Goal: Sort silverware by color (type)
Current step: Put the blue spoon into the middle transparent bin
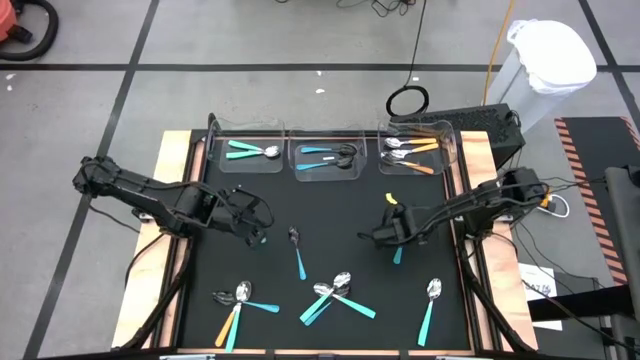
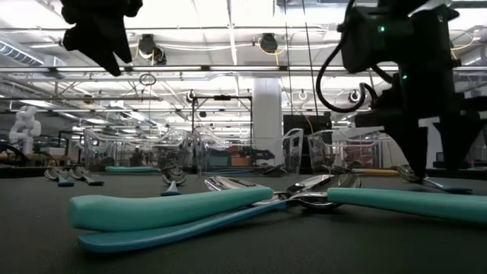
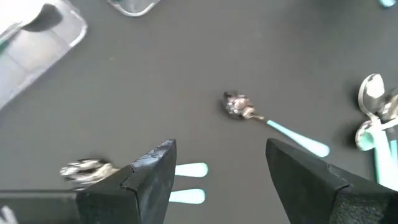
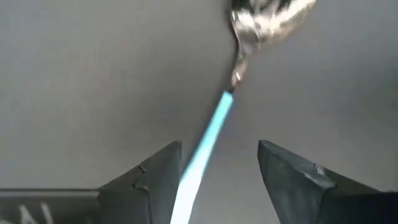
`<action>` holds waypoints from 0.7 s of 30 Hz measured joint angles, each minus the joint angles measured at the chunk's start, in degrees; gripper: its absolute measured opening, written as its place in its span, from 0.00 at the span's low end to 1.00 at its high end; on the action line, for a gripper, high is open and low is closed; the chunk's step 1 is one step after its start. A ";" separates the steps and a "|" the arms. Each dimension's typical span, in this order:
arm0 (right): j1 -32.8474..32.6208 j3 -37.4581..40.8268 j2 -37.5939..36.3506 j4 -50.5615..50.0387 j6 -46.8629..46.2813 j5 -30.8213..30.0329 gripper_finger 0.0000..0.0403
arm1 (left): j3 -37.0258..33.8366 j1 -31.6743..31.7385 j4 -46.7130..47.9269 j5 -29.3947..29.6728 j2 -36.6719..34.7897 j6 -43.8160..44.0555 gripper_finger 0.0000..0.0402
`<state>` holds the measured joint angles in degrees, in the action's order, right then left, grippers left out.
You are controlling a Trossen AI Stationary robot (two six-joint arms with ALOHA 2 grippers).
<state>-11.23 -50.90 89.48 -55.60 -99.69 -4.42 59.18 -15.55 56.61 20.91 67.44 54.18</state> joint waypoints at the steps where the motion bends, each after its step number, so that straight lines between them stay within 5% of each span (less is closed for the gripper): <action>1: 0.64 1.15 -0.64 1.44 -0.13 -0.17 0.50 | 0.00 -0.05 0.37 0.35 0.00 -0.05 0.62; 11: 4.23 6.91 -2.40 9.56 5.49 0.22 0.39 | 0.00 2.05 0.58 2.29 0.00 -0.90 0.62; 21: 5.23 6.85 -2.28 11.81 14.08 1.31 0.09 | 0.00 3.73 1.48 2.30 0.00 -1.03 0.62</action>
<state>-6.00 -44.05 87.20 -43.80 -85.61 -3.11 59.18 -11.82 58.08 23.21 67.44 53.16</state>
